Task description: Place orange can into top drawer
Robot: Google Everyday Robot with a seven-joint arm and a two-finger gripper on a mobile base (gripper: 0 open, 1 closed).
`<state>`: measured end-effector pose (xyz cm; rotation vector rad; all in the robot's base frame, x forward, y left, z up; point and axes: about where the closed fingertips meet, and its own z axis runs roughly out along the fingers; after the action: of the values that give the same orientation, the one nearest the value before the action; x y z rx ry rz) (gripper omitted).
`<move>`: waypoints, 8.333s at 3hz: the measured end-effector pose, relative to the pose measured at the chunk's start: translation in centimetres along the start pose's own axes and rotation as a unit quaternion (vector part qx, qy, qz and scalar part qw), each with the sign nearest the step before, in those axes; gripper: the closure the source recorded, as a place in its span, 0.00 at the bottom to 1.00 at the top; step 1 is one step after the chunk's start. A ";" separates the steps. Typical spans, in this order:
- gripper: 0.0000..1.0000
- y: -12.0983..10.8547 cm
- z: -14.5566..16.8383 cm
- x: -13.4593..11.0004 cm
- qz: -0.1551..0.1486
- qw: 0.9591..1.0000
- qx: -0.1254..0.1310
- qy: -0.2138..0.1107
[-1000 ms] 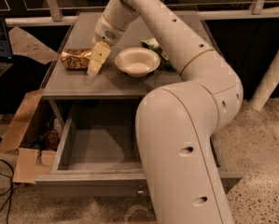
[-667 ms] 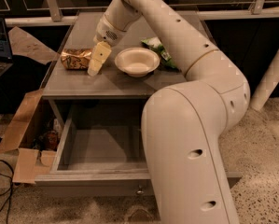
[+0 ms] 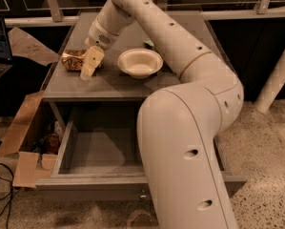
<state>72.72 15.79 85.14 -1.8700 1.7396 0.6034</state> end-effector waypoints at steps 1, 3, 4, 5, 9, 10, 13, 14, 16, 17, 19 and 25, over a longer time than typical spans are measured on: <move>0.00 0.1 1.9 -1.2 -0.019 1.000 -0.020 -0.003; 0.42 0.1 2.0 -1.3 -0.020 1.000 -0.020 -0.003; 0.65 0.1 2.0 -1.3 -0.020 1.000 -0.020 -0.003; 0.90 0.1 2.0 -1.3 -0.020 1.000 -0.020 -0.003; 1.00 0.8 0.8 -1.5 -0.046 0.998 -0.032 -0.016; 1.00 1.7 -1.8 -0.7 -0.057 0.998 -0.023 -0.025; 1.00 9.0 -12.2 0.6 -0.041 0.988 0.105 -0.110; 1.00 11.6 -9.5 2.9 -0.005 0.981 0.141 -0.135; 1.00 12.6 -8.1 2.2 -0.015 0.985 0.117 -0.128; 1.00 14.5 -8.5 2.6 -0.004 0.984 0.124 -0.128; 1.00 18.3 -9.3 5.7 0.039 0.981 0.150 -0.117; 1.00 22.2 -5.0 13.4 0.093 0.983 0.131 -0.090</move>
Offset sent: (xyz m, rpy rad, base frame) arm -0.0015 0.0189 -0.0064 0.0016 0.0050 0.0495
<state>51.56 1.27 79.00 -1.4416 1.7878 0.5636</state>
